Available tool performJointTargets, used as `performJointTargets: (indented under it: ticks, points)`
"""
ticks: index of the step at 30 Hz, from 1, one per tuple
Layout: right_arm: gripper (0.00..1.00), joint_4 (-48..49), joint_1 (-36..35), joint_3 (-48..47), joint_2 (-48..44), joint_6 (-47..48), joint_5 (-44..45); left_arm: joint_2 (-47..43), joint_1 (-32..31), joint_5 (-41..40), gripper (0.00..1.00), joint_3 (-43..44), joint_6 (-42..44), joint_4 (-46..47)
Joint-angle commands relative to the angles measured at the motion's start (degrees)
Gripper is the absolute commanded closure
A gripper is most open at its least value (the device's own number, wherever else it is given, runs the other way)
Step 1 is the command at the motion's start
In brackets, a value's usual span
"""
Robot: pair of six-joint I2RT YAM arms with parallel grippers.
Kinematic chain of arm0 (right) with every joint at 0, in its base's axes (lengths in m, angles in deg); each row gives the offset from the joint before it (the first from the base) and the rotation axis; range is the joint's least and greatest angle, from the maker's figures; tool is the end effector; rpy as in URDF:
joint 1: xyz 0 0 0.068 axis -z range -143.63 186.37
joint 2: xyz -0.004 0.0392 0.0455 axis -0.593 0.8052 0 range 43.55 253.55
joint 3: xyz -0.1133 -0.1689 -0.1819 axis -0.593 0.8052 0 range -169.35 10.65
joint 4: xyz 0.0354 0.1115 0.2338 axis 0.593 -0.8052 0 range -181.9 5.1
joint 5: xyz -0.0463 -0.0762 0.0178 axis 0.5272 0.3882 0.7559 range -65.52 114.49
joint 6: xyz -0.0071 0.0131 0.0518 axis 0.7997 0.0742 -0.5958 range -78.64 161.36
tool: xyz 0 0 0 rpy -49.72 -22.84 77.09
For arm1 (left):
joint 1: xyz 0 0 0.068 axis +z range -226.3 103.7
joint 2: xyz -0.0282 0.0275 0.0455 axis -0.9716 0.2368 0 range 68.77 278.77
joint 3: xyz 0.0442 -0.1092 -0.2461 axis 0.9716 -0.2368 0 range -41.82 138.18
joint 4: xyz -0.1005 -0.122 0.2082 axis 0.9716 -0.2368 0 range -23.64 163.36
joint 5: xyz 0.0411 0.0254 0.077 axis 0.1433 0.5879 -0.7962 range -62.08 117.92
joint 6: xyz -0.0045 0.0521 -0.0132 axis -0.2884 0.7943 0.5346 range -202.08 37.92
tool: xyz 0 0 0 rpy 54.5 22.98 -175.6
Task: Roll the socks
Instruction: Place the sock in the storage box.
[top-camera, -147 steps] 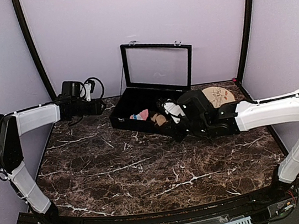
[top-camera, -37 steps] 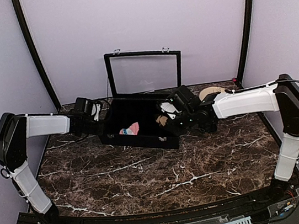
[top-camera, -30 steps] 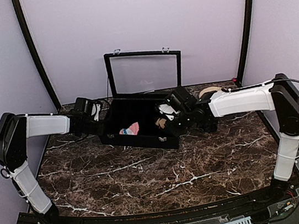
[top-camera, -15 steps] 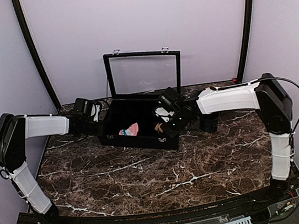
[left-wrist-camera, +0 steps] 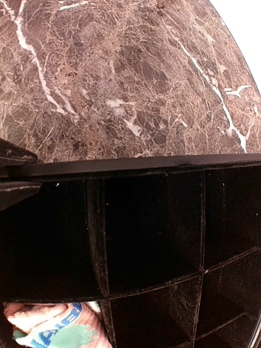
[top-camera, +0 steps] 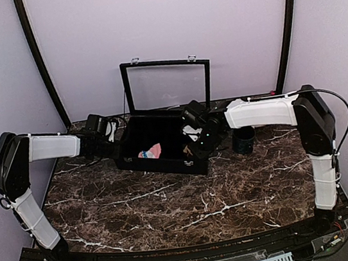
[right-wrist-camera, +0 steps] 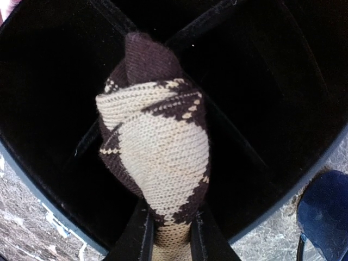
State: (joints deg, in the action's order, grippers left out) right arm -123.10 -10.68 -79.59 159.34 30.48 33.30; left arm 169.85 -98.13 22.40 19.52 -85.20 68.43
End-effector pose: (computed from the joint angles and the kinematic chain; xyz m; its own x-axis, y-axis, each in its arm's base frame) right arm 0.2971 0.3112 0.2019 -0.7278 -0.5084 -0.4603 -0.5498 0.8337 -0.0516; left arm 0.3497 -0.1364 0.1852 -0.6683 0.2093 -0.7138 0.2705 0.9623 0.0289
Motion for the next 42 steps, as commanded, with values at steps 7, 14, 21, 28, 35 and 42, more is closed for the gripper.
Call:
performJointTargets:
  ticks: [7,14,21,28,35,42]
  points:
    - [1.0,-15.15,0.39,-8.82,4.66,-0.72,0.28,-1.99,-0.45,0.92,1.0,-2.61,3.35,-10.46]
    - [1.0,-17.12,0.13,-10.5,8.26,-0.38,-2.19,-2.62,-0.78,1.3,1.0,-2.5,3.29,-10.2]
    - [1.0,-17.54,0.2,-11.12,11.41,-0.05,-5.28,-2.92,-0.85,1.47,1.0,-2.33,3.38,-10.24]
    - [1.0,-19.57,0.2,-12.68,14.93,1.05,-6.8,-3.08,-0.91,1.66,1.0,-2.1,3.55,-10.1]
    - [0.73,-18.53,0.3,-10.56,12.4,0.35,-5.97,-2.98,-0.93,1.29,1.0,-2.18,3.64,-10.25]
    - [0.58,-17.46,0.5,-10.3,7.1,-0.65,-4.47,-3.26,-0.98,0.78,1.0,-2.27,3.14,-10.19]
